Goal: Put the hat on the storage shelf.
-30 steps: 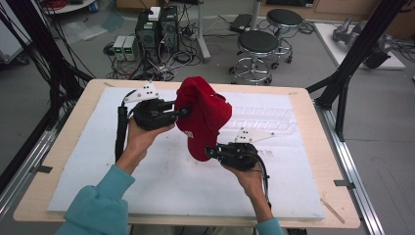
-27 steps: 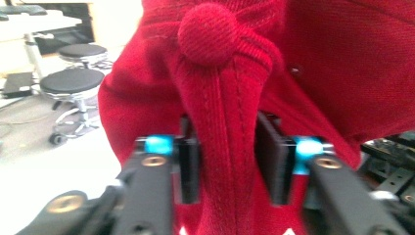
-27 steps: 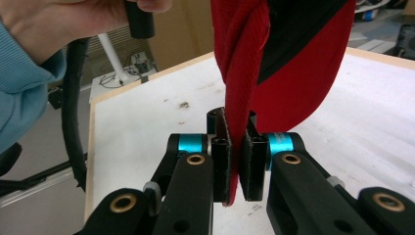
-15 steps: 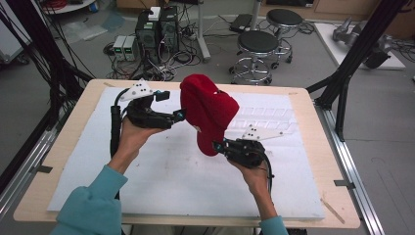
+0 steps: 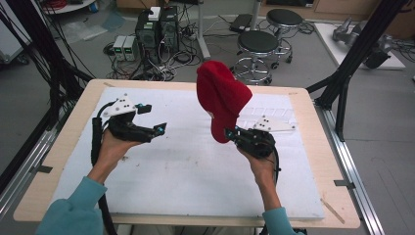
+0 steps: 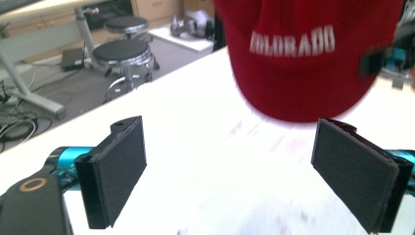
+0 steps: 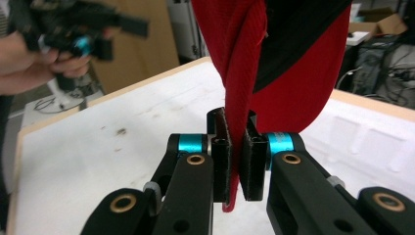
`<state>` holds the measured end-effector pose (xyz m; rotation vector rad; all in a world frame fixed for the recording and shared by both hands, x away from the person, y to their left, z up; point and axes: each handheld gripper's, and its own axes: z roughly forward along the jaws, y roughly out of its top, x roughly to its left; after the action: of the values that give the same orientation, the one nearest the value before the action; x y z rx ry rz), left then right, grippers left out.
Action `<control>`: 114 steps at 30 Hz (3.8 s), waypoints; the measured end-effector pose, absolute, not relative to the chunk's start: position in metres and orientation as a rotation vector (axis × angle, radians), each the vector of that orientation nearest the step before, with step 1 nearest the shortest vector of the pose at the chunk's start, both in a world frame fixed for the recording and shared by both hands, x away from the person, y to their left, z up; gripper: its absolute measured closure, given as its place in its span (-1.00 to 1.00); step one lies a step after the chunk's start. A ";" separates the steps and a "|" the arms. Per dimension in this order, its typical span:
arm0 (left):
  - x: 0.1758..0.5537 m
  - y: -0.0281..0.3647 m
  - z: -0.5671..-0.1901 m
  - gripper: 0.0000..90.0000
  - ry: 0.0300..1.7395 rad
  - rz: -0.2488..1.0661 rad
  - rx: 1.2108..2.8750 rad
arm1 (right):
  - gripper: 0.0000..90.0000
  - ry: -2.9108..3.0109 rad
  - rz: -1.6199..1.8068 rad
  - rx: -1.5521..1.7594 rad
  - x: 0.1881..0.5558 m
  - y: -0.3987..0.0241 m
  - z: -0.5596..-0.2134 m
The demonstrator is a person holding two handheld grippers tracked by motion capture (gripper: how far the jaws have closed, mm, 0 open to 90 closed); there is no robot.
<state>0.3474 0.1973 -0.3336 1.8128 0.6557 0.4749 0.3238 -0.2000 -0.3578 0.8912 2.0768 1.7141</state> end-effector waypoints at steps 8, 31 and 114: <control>0.331 0.237 -0.363 -0.70 0.704 0.488 1.823 | 0.90 2.006 1.691 0.936 0.335 -0.211 -0.351; 0.292 0.292 -0.426 -0.70 0.746 0.487 1.749 | 0.90 1.906 1.650 1.032 0.382 -0.214 -0.362; 0.286 0.296 -0.448 -0.70 0.799 0.480 1.676 | 0.70 2.146 1.355 1.200 0.386 -0.199 -0.391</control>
<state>0.2862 0.2960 -0.4483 1.6758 0.7987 0.4804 0.3856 -0.1990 -0.3912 1.1997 2.1457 1.3546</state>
